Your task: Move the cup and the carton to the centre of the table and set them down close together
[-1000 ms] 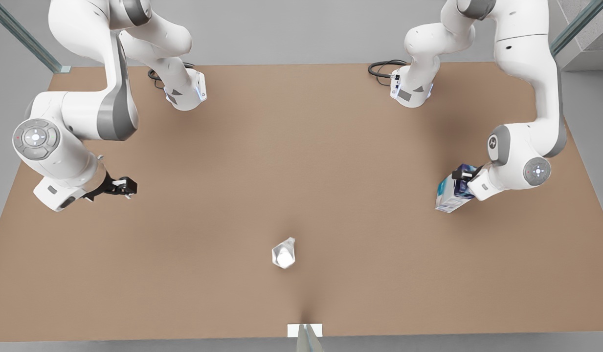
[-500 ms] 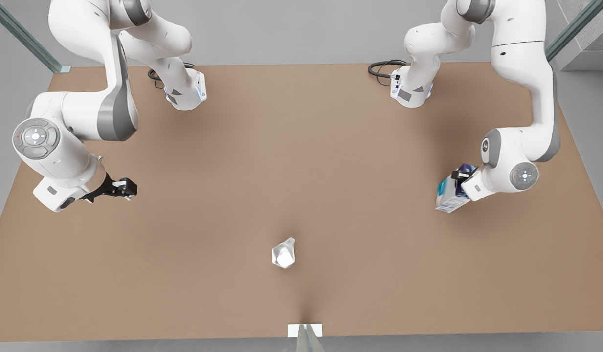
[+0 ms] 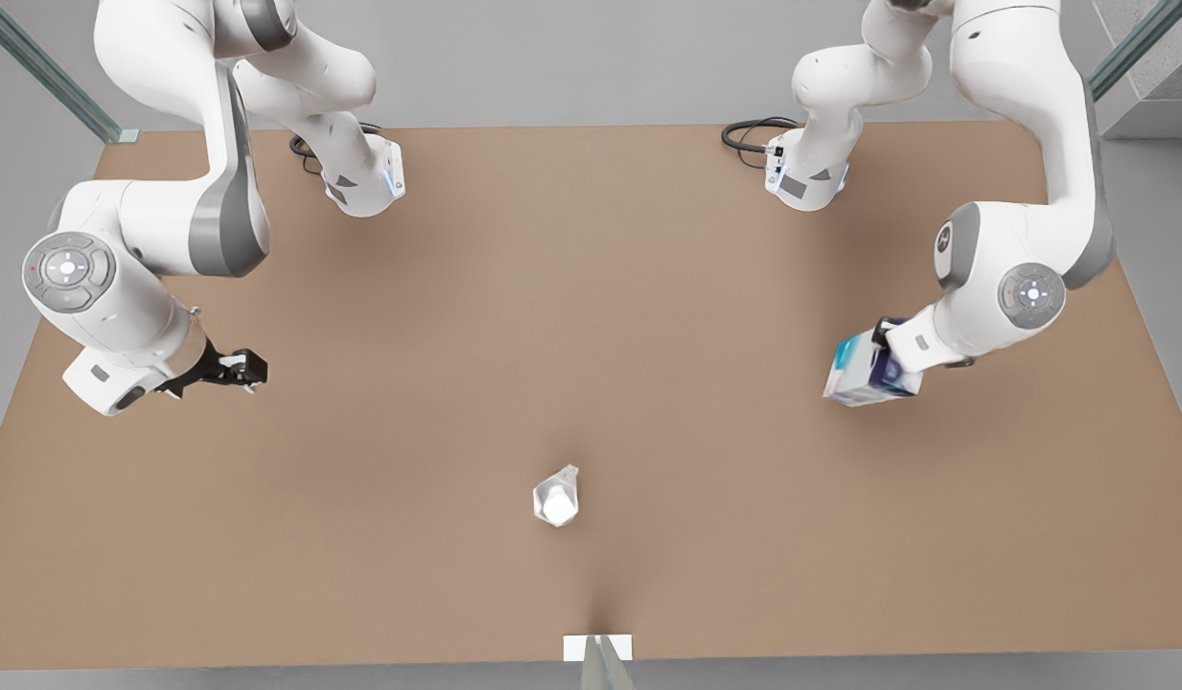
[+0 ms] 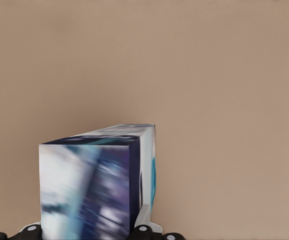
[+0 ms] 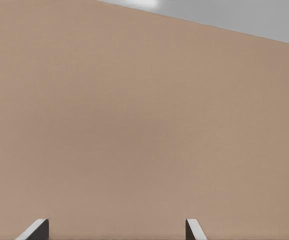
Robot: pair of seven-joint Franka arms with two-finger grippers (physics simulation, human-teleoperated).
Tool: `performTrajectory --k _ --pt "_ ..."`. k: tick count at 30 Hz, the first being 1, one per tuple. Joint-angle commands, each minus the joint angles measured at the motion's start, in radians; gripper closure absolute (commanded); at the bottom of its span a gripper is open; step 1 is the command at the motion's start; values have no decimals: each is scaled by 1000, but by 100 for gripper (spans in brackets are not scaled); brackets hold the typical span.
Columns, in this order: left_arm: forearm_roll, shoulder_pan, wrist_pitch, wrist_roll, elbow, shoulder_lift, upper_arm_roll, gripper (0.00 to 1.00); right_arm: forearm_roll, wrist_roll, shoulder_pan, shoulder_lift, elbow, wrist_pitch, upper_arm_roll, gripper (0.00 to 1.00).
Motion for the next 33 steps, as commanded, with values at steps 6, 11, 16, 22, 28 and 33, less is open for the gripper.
performTrajectory --k 6,11,16,22,28,33 --pt "31 -264 4 39 151 48 -13 52 0 0 0 1 0 2 0 0" --pt "85 -486 281 131 157 202 -15 51 0 0 1 0 0 0 0 0" --pt "134 -676 381 148 190 280 -16 50 0 0 0 0 0 0 0 0" --pt "121 -701 323 301 191 298 -65 50 0 0 1 1 0 8 0 0" --pt "49 -767 235 351 392 450 -62 50 21 -2 -2 0 2 6 0 0" --pt "58 -782 249 354 430 509 -54 50 21 -2 -2 0 2 6 0 0"
